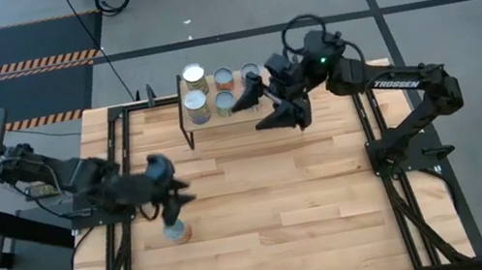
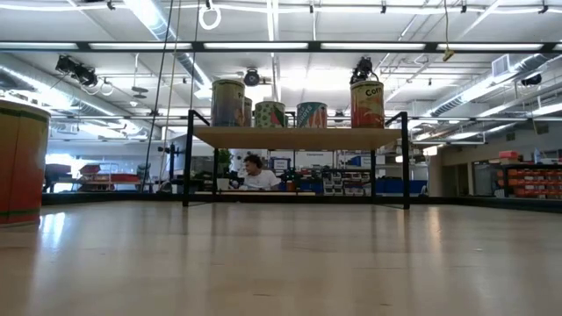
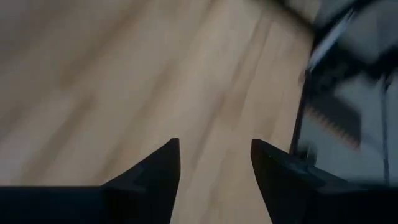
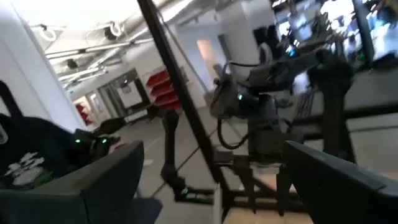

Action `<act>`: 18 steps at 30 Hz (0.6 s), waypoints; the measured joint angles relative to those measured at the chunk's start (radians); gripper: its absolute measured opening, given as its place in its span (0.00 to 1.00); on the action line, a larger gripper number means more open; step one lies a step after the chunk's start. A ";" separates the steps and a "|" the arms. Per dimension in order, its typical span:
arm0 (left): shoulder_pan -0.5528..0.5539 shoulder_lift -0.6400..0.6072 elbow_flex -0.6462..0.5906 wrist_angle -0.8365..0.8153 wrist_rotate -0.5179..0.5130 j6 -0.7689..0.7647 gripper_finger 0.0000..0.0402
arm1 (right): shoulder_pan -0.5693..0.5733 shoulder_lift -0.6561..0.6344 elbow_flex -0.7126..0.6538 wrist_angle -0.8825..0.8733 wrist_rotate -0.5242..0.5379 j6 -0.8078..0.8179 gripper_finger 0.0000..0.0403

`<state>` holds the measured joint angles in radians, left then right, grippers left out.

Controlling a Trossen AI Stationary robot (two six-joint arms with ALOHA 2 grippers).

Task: Pick and place cans onto a shelf
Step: Put the bottom corn can on top of the shelf

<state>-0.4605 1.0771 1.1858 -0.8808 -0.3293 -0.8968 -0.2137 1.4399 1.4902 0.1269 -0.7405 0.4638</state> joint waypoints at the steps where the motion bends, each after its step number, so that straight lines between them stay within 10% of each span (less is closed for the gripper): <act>1: -0.041 0.013 0.000 -0.052 0.015 -0.054 0.50 | 0.008 0.000 0.000 -0.011 -0.002 -0.006 0.97; 10: -0.432 0.144 0.000 -0.252 0.001 -0.360 0.47 | 0.046 -0.020 0.000 -0.023 0.033 0.038 0.97; 18: -0.480 0.226 -0.001 -0.411 0.020 -0.464 0.60 | 0.049 -0.019 0.000 -0.109 0.036 0.067 0.97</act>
<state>-0.9404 1.3028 1.1847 -1.2916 -0.3094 -1.3605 -0.1646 1.4212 1.4899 0.0179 -0.7049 0.5313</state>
